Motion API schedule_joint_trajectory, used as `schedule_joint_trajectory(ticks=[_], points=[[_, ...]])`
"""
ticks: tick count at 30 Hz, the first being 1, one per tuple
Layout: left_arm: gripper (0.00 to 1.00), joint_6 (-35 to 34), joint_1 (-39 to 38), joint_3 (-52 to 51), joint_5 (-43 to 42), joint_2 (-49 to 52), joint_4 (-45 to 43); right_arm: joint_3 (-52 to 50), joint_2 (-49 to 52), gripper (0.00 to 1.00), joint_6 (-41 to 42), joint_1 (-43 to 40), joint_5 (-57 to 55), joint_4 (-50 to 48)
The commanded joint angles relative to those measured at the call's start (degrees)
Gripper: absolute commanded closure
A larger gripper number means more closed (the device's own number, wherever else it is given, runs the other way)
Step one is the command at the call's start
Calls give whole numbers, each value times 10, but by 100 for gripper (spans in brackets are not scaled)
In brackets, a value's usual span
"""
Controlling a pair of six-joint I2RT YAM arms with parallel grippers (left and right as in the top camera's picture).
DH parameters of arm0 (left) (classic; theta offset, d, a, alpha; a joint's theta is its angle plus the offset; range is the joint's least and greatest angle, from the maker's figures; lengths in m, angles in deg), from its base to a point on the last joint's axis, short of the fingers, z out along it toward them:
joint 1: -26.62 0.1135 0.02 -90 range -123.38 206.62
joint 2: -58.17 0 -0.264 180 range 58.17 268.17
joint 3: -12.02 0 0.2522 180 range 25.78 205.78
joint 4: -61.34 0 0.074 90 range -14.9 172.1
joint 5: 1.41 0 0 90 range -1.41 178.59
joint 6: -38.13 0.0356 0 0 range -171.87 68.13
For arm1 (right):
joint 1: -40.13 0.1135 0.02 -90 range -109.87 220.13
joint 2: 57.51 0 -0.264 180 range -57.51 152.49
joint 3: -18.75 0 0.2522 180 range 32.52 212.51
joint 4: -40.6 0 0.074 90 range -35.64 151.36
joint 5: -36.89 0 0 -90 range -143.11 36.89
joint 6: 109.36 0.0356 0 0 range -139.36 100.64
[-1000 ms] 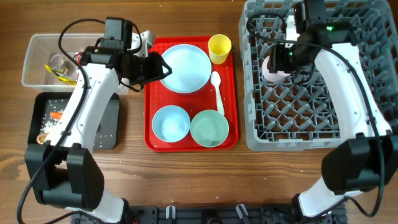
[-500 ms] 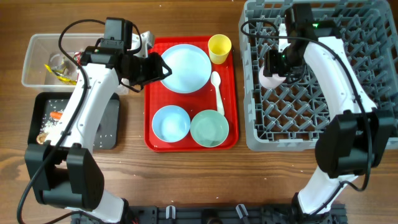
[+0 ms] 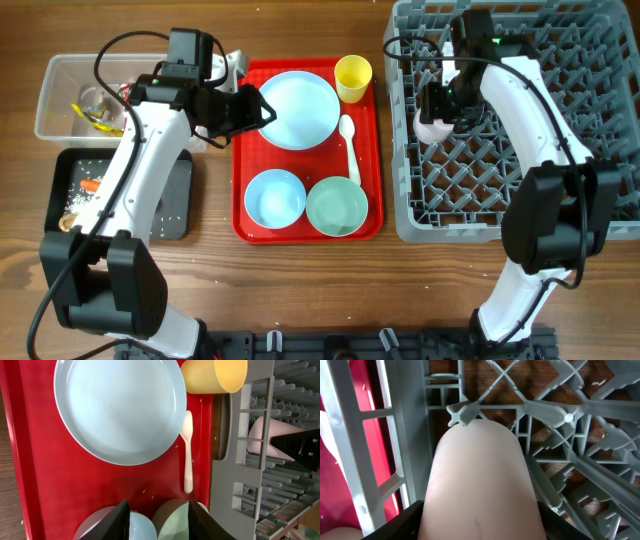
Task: Sort waste into correct bins and load items into the dishwasher rack
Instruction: 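Lower the pink cup upside down into the rack and release, then move the left gripper to the yellow cup and grasp its rim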
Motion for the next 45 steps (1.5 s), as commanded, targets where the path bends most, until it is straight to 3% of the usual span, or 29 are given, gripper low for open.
schedule_joint_trajectory(ticks=[1,2,10,13,26,36,41,45], points=[[63,1,-3,2,7,4,0,-1,8,77,-7,2,-10,0],[63,1,-3,2,7,4,1,-1,8,68,-7,2,-9,0],[55,1,-3,2,7,4,0,0,8,27,-7,2,-9,3],[55,1,-3,2,7,4,0,0,8,20,-7,2,-9,7],[56,1,-3,2,7,4,0,47,1,17,-22,2,-5,34],[58,-16,-8,2,7,4,-11,107,-64,15,-21,2,4,92],[58,-37,-46,2,10,5,-112,107,-81,14,-20,2,42,103],[46,-96,-94,2,101,16,-204,103,-81,14,-20,2,42,110]])
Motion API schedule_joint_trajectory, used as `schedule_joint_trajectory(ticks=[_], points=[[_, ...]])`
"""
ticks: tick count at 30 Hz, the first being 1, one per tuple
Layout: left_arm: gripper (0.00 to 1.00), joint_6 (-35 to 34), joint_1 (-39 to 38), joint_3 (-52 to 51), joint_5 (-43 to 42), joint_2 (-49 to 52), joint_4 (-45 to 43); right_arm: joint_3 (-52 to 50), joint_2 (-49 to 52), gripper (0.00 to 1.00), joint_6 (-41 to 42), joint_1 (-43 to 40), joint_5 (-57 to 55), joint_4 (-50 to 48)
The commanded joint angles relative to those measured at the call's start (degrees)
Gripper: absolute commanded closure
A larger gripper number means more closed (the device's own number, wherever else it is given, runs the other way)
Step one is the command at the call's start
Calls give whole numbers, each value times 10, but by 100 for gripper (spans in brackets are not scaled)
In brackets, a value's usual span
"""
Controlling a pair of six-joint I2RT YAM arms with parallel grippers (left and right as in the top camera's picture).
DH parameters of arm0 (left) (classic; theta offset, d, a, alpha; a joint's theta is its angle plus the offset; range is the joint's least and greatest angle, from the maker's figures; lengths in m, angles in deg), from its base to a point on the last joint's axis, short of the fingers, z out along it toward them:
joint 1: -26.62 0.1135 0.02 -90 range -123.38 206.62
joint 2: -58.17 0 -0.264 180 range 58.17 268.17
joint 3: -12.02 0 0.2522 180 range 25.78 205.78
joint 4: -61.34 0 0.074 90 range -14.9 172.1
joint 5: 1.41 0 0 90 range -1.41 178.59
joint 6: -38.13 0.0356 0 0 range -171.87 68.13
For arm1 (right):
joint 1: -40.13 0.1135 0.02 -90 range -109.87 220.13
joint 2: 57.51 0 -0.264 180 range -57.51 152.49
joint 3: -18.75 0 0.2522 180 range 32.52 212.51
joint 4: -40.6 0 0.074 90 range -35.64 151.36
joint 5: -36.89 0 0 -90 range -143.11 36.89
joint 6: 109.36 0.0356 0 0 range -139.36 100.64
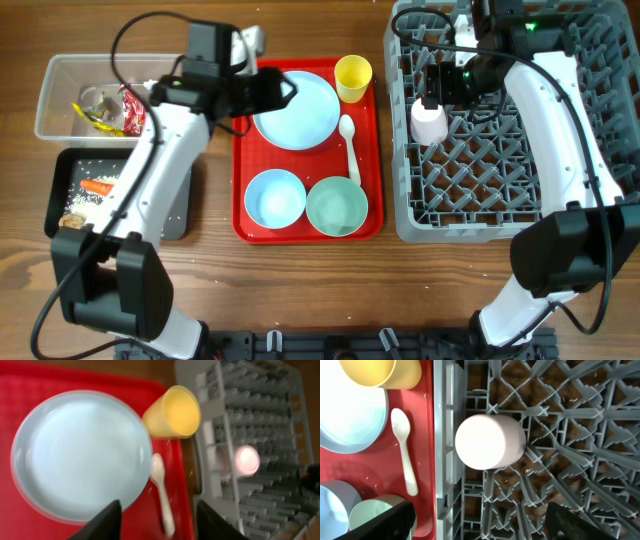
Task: Sort waste into correct bins and load items into the dishwasher rack
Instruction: 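Move the left gripper to the yellow cup and grasp its rim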
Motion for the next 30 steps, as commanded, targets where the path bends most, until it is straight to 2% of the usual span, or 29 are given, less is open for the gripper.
schedule_joint_trajectory(ticks=[1,9,15,23,26,30], points=[[43,-63,-53,2,102,19,-68,8,-10,14,-6,-2,14,5],[36,-124,-140,2,231,91,-229,8,-10,13,-7,-2,14,5],[36,-124,-148,2,232,158,-308,8,-10,13,-7,-2,14,8],[37,-124,-146,2,258,220,-353,8,-10,13,-6,-2,14,11],[39,-124,-143,2,268,236,-356,8,-10,13,-6,-2,14,14],[53,-124,-141,2,271,243,-356,8,-10,13,-6,-2,14,14]])
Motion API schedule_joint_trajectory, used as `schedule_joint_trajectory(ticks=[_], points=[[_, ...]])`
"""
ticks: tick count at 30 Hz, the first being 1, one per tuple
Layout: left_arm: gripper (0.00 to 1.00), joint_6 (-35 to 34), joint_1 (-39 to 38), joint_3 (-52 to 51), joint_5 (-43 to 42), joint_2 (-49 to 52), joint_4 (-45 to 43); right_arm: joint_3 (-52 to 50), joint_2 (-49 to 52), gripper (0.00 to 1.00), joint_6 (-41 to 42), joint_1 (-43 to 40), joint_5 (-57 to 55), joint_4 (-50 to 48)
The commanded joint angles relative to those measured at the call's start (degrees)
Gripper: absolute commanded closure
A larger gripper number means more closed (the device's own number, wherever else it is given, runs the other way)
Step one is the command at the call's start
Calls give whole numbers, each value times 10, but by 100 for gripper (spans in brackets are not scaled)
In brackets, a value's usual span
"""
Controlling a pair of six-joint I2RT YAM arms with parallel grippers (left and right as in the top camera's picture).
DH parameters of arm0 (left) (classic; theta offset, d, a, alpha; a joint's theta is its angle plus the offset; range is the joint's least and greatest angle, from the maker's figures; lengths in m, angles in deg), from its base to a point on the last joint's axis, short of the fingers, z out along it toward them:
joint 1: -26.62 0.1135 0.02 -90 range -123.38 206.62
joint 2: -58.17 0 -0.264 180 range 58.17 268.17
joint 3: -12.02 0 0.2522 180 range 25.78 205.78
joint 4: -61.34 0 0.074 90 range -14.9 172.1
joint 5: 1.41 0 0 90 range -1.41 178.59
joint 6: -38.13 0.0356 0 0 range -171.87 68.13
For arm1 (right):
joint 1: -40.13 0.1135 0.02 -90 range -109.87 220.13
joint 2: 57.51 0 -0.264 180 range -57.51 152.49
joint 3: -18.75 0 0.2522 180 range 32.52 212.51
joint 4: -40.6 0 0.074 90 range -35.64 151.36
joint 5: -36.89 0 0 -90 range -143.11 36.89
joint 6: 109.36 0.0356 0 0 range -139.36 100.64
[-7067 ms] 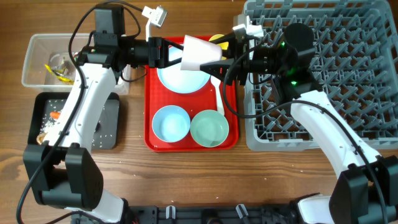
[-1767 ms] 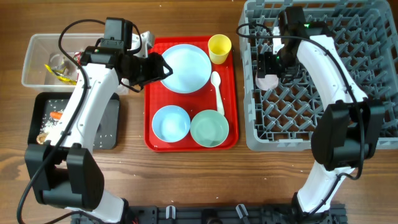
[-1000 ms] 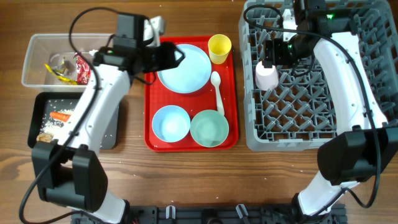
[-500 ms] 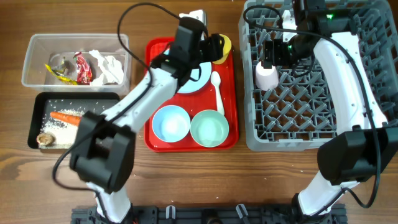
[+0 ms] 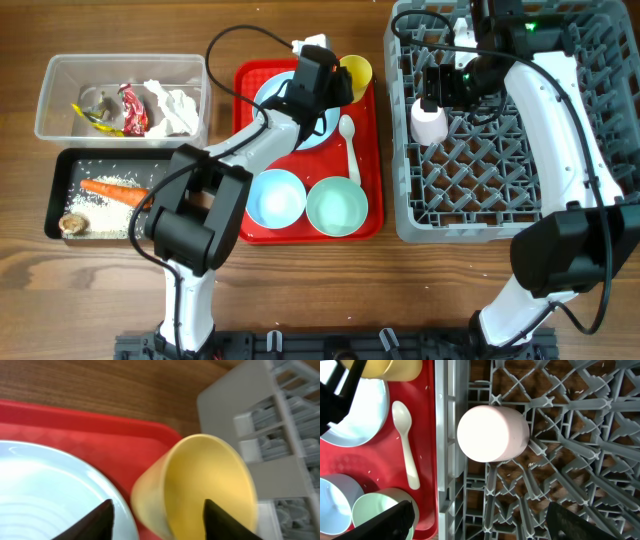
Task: Sort waste into correct bins and load items into the dishwasher rack
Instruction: 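Move the left gripper to the yellow cup and grasp its rim, then lift the yellow cup and raise it toward the right gripper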
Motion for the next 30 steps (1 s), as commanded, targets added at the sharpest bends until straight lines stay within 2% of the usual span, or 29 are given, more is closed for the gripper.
schedule_joint_trajectory(ticks=[1,7,15,22,28,29,30], points=[[57,0,5,2,17,12,-2,8,-10,13,-6,-2,9,1],[69,0,5,2,16,12,-4,8,-10,13,-6,-2,9,1],[95,0,5,2,16,12,-6,8,-10,13,-6,-2,9,1],[96,4,17,2,-2,-20,5,8,-10,12,-6,-2,9,1],[96,7,69,2,-140,-78,35,8,-10,12,-9,-2,23,3],[96,7,83,2,-171,-88,42,8,-10,12,-15,-2,36,2],[96,7,111,2,-245,-104,52,8,-10,12,-38,-2,65,2]])
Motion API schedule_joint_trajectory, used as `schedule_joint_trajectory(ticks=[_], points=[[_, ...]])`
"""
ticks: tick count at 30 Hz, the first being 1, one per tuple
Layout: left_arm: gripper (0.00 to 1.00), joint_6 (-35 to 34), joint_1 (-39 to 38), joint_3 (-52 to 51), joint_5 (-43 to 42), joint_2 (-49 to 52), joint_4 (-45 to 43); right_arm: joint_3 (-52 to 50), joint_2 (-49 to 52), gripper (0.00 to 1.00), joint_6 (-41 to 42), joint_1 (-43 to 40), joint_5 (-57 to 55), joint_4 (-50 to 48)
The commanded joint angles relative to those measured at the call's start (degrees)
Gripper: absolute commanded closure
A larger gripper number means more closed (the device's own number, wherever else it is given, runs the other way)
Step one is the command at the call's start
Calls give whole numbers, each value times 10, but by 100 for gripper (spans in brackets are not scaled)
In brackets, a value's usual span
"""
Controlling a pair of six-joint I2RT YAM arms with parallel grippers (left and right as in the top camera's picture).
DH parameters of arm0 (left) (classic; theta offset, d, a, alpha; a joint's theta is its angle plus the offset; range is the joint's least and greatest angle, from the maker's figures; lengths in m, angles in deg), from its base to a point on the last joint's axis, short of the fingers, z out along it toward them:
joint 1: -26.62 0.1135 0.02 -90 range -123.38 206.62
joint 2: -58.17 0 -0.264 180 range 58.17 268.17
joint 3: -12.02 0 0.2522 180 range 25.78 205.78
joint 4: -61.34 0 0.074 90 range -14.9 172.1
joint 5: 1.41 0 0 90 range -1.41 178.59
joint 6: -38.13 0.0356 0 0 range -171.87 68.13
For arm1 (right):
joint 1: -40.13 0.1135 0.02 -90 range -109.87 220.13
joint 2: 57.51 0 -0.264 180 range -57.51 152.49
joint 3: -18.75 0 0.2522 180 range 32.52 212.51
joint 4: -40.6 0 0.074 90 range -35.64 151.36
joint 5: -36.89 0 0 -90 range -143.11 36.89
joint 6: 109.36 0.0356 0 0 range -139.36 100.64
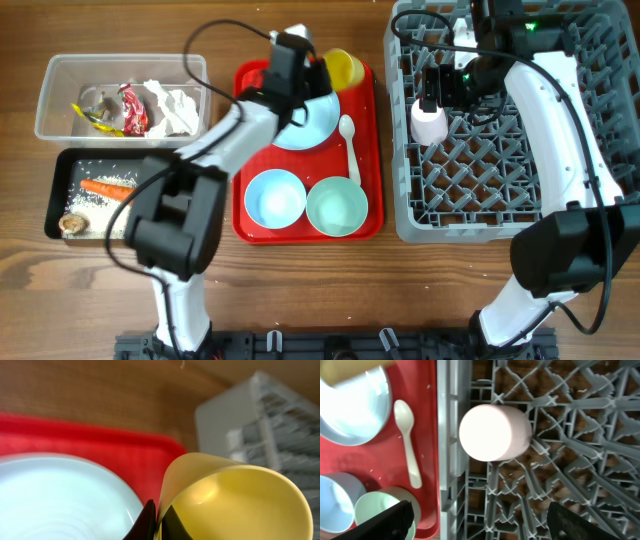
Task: Sort waste into correct bins and load items into the dishwasher rack
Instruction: 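Lift the yellow cup and raise it toward the right gripper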
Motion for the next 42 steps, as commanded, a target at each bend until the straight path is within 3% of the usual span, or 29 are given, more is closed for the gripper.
schedule_joint_trajectory(ticks=[1,8,11,16,23,29,42], points=[[96,5,66,2,-190,-67,15,8,-10,12,-53,-2,77,1],[96,-38,185,2,-572,-81,8,8,-10,12,-171,-2,274,-7],[96,-58,222,2,-688,-81,-2,8,-10,12,-226,-2,379,-27],[96,-62,240,2,-795,-81,-8,5,-10,11,-262,-2,512,-91],[96,-64,235,2,-810,-81,-8,-13,-7,5,-307,1,674,-178],[96,-78,220,2,-810,-81,-41,-13,-5,5,-305,32,668,-218],[96,-276,203,2,-791,-81,-279,-13,-2,4,-168,68,598,-316]])
